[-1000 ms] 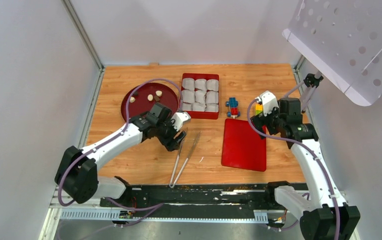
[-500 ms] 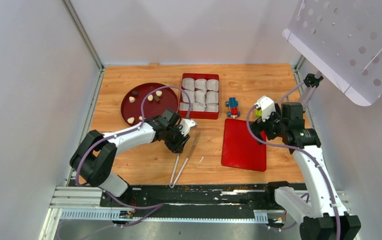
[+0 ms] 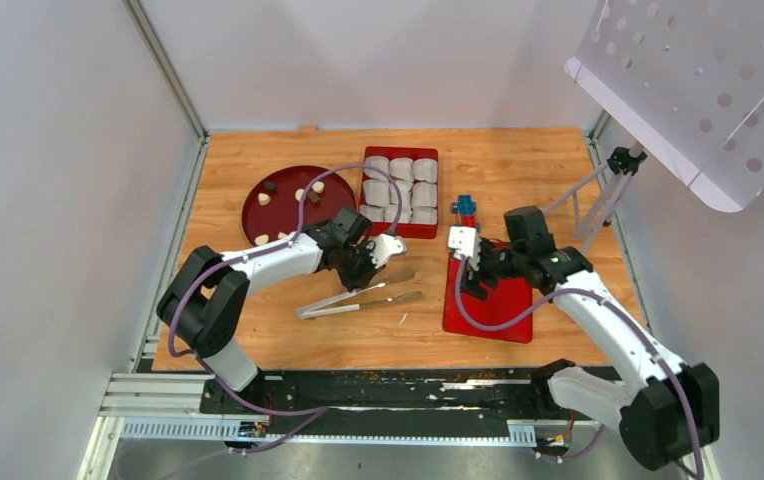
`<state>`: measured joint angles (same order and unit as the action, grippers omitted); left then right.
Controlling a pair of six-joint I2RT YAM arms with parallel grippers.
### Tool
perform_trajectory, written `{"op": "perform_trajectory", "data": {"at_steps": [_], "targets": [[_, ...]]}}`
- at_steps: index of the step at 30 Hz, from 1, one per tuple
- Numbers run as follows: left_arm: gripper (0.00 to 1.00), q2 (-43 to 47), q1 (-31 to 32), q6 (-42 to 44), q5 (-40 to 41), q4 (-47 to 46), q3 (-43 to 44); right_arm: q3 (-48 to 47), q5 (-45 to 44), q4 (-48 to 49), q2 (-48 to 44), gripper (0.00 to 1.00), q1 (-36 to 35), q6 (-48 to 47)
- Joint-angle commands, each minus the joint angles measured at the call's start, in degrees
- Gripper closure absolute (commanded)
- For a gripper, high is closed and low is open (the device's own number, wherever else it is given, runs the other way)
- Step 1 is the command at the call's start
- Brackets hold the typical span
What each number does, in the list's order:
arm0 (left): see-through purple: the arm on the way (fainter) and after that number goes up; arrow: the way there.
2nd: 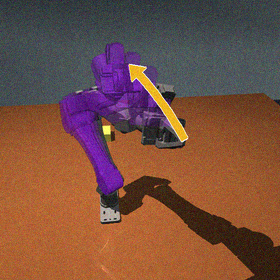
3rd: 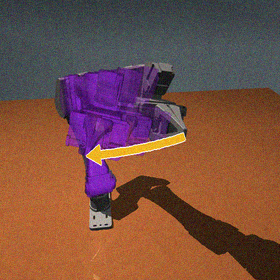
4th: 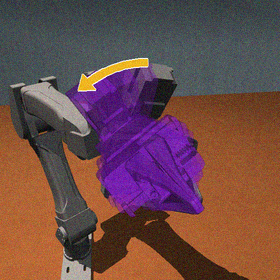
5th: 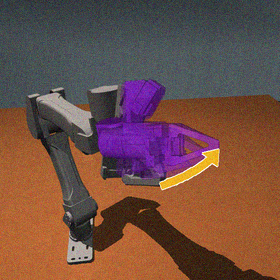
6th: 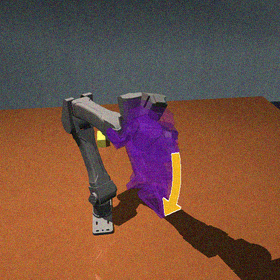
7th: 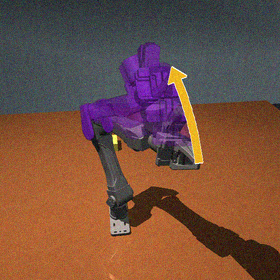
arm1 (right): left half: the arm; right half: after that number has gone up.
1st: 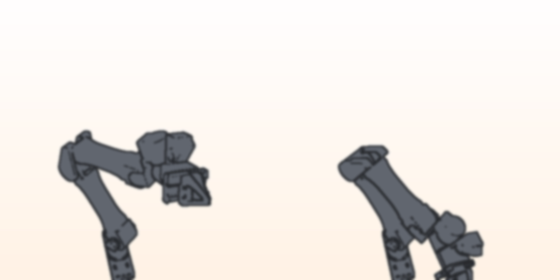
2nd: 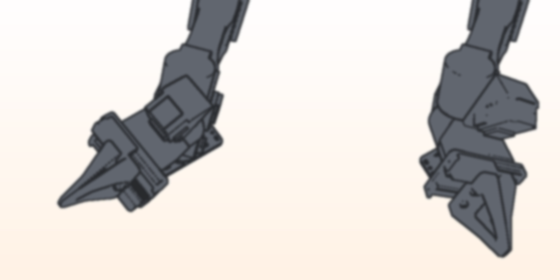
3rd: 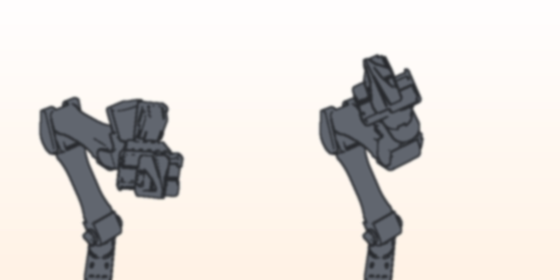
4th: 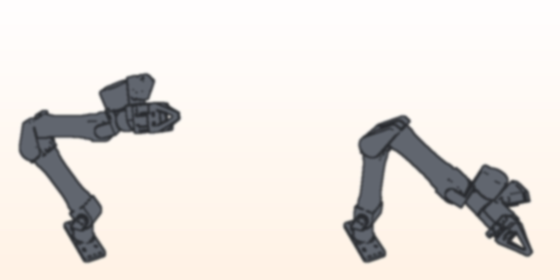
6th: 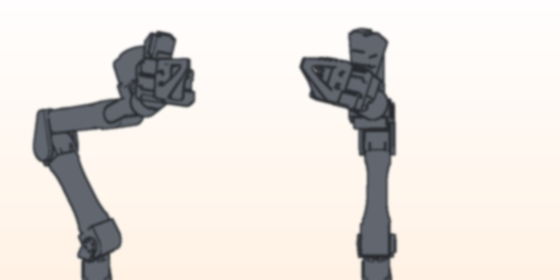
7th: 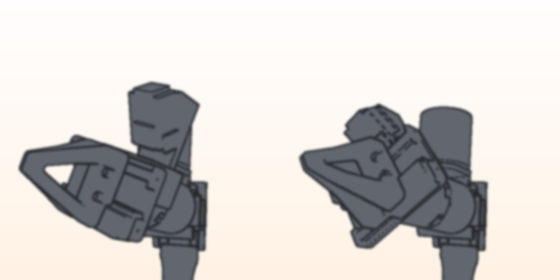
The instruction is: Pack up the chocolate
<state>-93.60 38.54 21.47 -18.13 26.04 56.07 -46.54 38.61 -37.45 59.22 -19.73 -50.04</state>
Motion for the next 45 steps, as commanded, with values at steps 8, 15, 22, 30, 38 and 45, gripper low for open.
{"op": "perform_trajectory", "data": {"at_steps": [8,15,22,30,38,45], "targets": [[0.54,-0.32,-0.95,9.98,0.15,5.24,7.99,0.10,-1.21,15.16,14.23,0.45,-15.52,-17.19],[0.22,12.81,-12.58,4.83,-4.51,10.98,8.06,-3.72,1.10,16.23,22.93,0.50,-17.21,-19.24],[0.17,28.78,-22.24,-1.70,-3.40,8.00,0.57,-6.30,0.12,17.15,30.49,0.50,-19.06,-20.95],[0.19,38.32,-23.80,-10.23,-6.99,-2.84,-10.04,-9.34,-0.64,15.20,37.31,0.56,-21.41,-22.97],[0.11,44.36,-24.23,-1.75,-21.80,-6.83,-15.78,-8.23,-1.47,19.45,37.36,1.00,-22.61,-16.31],[0.00,40.18,-23.63,11.35,-32.11,2.22,-11.05,-9.36,-0.75,19.30,32.29,1.00,-21.63,-11.98]]}}
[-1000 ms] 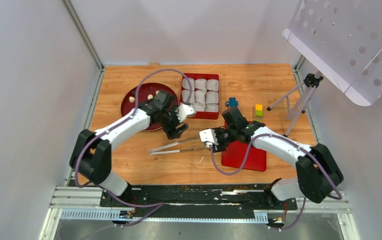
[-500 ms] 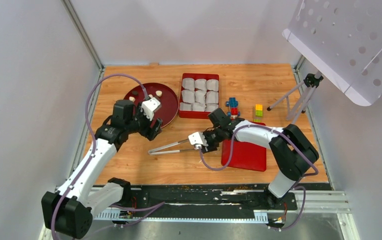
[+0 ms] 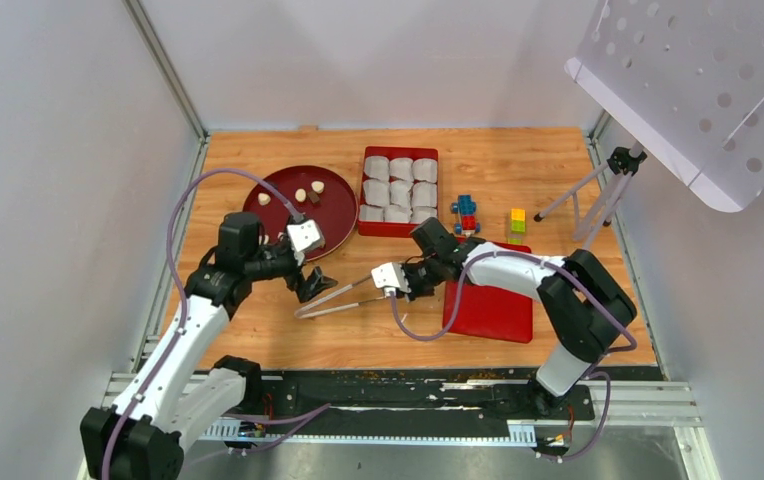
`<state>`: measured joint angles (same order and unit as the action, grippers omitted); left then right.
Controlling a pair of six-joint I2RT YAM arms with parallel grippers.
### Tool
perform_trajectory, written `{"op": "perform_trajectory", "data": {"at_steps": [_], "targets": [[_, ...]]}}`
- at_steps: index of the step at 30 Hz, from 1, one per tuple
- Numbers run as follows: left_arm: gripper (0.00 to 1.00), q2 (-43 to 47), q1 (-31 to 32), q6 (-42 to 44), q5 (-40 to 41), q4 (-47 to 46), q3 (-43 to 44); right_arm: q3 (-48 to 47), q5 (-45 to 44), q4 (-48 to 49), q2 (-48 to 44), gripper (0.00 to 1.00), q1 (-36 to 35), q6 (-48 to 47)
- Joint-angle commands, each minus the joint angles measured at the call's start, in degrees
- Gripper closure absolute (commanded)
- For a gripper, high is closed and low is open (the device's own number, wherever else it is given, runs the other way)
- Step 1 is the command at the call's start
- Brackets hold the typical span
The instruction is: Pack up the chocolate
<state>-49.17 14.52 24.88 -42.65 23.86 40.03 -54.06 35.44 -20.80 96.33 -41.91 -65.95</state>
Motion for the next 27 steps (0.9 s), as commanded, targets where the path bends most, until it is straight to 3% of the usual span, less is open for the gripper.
{"op": "perform_trajectory", "data": {"at_steps": [1,4,14,23,27], "targets": [[0.00,-6.49,0.41,8.82,-8.36,6.91,6.90,-1.87,2.74,2.95,-5.55,1.00,0.64,5.05],[0.00,-11.00,0.95,12.74,-9.68,12.55,11.29,-2.56,3.92,3.22,-7.56,1.00,1.07,9.35],[0.00,-17.95,5.02,22.55,-10.47,18.42,17.96,-5.43,5.84,8.53,-12.12,1.00,2.49,27.05],[0.02,-19.76,5.38,16.02,-10.17,6.91,18.49,-5.59,7.35,9.30,-14.06,1.00,3.60,29.57],[0.00,-21.80,5.77,16.56,-9.62,7.94,21.86,-5.24,7.34,9.66,-14.41,1.00,3.77,29.31]]}}
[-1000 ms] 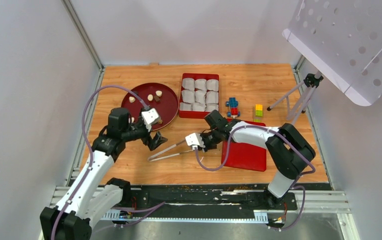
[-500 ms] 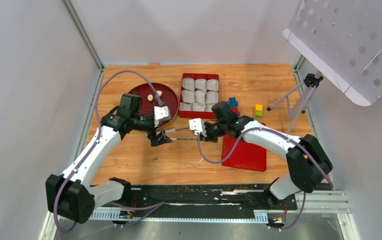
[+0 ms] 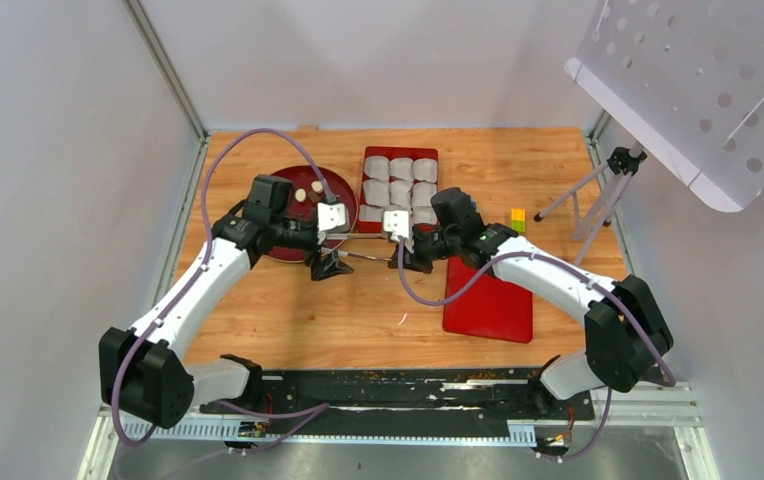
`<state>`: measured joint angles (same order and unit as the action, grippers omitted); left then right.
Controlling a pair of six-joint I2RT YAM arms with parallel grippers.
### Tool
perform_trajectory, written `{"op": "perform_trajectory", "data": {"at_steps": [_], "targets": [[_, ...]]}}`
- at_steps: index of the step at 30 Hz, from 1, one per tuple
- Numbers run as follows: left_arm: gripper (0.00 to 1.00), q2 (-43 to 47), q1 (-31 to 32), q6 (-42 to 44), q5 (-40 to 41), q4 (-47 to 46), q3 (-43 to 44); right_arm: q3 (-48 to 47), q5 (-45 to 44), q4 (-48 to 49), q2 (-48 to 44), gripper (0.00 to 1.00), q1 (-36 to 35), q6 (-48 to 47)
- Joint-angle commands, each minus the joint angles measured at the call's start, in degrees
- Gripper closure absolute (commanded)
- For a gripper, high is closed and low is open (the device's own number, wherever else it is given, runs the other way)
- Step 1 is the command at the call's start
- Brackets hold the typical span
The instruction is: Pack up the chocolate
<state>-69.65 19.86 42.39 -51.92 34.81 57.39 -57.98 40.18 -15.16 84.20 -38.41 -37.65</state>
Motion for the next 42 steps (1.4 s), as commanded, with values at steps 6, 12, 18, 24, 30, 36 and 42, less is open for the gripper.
{"op": "perform_trajectory", "data": {"at_steps": [6,12,18,24,30,36,42], "targets": [[0.00,-4.44,0.62,6.64,2.22,0.57,6.36,-0.68,1.81,4.85,-2.45,1.00,0.35,1.18],[0.05,-11.33,0.80,12.12,-0.66,11.75,12.94,-0.70,0.82,7.29,-3.49,1.00,0.46,3.44],[0.08,-12.97,0.87,7.72,-1.23,6.93,12.88,0.69,-0.11,8.78,-4.66,1.00,0.59,4.27],[0.23,-16.45,0.89,8.69,-3.11,10.32,16.45,0.84,-0.44,9.16,-4.42,1.00,0.56,5.27],[0.35,-20.50,1.07,14.88,-4.07,19.64,22.02,0.54,-0.35,9.12,-3.97,1.00,0.68,5.51],[0.36,-20.37,1.45,15.78,-3.97,19.07,22.17,0.18,-0.37,8.98,-3.57,1.00,0.98,7.17],[0.31,-19.62,2.13,16.35,-3.77,17.69,21.02,-0.06,0.28,9.13,-3.52,1.00,1.62,10.20]]}}
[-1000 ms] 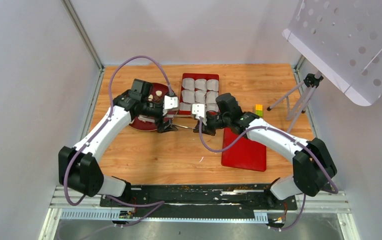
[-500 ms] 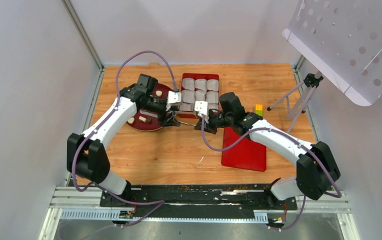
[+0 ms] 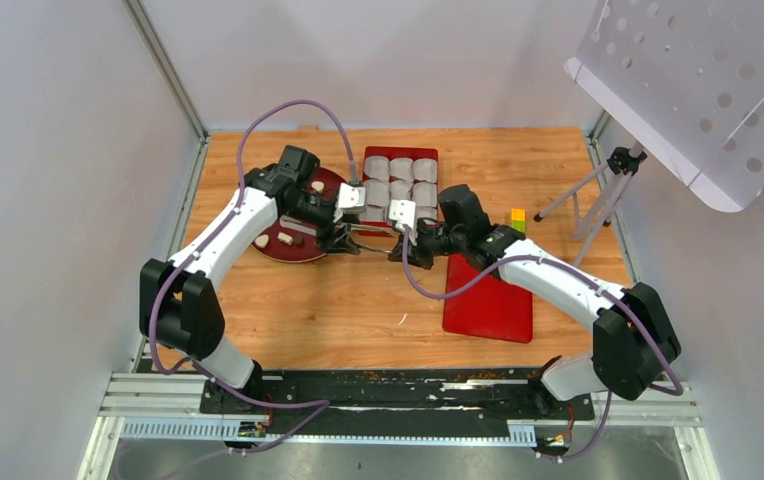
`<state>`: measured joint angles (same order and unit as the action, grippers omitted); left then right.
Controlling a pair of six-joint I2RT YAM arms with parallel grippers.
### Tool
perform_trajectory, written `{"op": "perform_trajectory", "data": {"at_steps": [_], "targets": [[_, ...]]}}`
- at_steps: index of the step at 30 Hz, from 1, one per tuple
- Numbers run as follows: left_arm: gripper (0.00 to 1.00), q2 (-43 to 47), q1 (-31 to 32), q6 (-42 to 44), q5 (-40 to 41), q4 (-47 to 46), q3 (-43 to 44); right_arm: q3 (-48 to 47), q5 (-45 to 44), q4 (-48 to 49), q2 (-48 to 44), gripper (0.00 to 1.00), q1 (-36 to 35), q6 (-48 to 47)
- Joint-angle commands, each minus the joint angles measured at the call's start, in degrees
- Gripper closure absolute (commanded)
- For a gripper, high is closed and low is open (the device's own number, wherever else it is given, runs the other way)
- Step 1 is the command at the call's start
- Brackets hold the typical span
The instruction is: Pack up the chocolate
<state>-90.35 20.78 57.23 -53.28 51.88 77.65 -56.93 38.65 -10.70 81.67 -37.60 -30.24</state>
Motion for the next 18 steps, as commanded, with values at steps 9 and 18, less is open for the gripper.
{"op": "perform_trajectory", "data": {"at_steps": [9,18], "targets": [[0.34,-0.09,1.83,2.75,-2.92,3.83,1.97,-1.61,4.23,5.42,-0.72,1.00,1.73,4.94],[0.49,-1.23,1.90,3.58,-1.85,4.21,3.29,-2.66,4.48,4.18,-0.23,0.97,1.73,3.01]]}}
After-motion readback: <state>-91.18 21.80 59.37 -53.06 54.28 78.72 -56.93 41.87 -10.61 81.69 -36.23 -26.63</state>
